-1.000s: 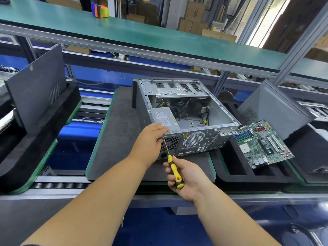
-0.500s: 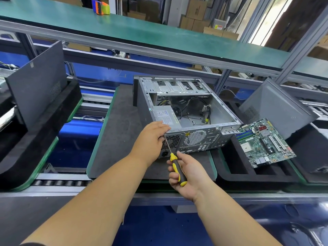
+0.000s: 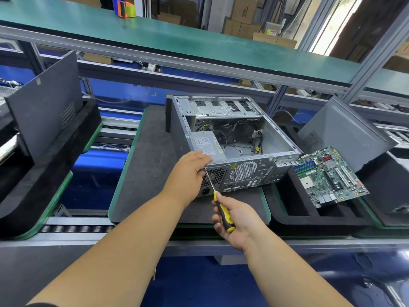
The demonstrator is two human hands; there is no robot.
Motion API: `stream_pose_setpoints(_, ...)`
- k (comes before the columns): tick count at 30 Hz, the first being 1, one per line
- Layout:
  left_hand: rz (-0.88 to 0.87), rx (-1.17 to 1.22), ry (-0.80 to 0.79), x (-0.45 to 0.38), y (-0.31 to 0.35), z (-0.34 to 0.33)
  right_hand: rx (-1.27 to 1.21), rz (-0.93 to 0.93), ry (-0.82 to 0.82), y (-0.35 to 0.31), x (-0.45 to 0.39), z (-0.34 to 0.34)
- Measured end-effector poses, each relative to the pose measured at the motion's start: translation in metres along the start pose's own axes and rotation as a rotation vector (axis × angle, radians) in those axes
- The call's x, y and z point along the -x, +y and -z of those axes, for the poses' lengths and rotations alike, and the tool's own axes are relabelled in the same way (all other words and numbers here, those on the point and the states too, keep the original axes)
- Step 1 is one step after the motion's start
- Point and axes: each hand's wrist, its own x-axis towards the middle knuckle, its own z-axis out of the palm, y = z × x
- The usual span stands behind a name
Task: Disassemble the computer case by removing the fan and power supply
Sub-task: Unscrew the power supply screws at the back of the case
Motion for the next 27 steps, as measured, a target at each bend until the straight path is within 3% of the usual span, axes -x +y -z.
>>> stream_pose_setpoints(10, 0.009, -0.016, -0.001, 0.0006, 0.0010, 0.0014, -0.134, -0.058, -0.166, -0.0016, 0.0019, 0.0018)
stream_pose_setpoints(19, 0.005, 0.002, -0.003, 0.0000, 0.0012, 0.0018, 0.057, 0.053, -0.034, -0.0012, -0.0006, 0.0008)
stream_pose_setpoints(27, -0.002, 0.008, -0.028, -0.0016, -0.0002, 0.0029, -0.089, -0.044, -0.145, -0.0017, -0.0016, 0.0000)
